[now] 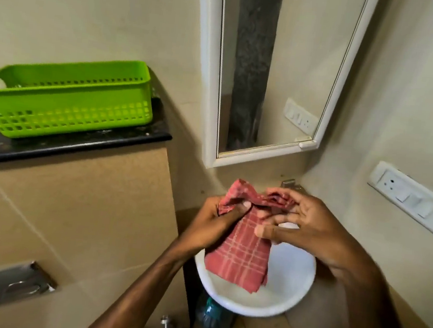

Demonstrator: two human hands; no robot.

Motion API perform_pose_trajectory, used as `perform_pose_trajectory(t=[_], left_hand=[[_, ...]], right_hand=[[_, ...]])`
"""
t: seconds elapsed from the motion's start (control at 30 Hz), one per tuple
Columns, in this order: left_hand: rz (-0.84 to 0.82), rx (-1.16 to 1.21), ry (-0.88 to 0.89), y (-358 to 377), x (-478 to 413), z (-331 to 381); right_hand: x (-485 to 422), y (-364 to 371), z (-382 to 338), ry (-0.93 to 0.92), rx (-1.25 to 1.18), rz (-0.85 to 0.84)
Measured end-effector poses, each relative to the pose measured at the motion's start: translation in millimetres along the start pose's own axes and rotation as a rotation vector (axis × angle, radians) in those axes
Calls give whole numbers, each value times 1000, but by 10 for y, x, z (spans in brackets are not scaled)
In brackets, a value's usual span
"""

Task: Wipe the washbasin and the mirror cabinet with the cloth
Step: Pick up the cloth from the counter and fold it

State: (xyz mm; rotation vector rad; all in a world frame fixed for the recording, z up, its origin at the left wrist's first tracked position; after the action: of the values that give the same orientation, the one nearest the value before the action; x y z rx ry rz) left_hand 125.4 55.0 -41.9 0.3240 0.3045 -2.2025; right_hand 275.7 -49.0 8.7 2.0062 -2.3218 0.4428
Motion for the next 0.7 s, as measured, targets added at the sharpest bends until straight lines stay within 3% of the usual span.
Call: perform_pose_trajectory(t=[0.13,0.2,0.37,0.6,0.7], left_hand=[[-95,85,-222,109,116,-191],[-149,99,-268,117,158,-267],[-228,133,-363,133,270,-449],[-279,368,-527,48,756,-783],[-28,665,-527,38,973,-1011]], right_hand=[[-118,-179,226,-42,474,210],[-173,-206,279,-88,541,216],[-348,-17,437,16,92,-58],[-491,-145,566,42,-59,22],[-541,-216,616,61,-121,110]])
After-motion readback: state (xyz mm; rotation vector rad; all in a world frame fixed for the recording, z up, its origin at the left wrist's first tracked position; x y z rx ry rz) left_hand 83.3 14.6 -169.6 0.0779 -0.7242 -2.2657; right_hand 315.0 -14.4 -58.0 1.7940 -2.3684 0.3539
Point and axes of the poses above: each hand's wrist, its own x-axis away from the middle knuckle, its own y-axis out of the palm, z = x × y, the point moved 5 cm from there along -x, towards the middle knuckle, and after that the axes turned 10 degrees about y, right-handed, at the moved point
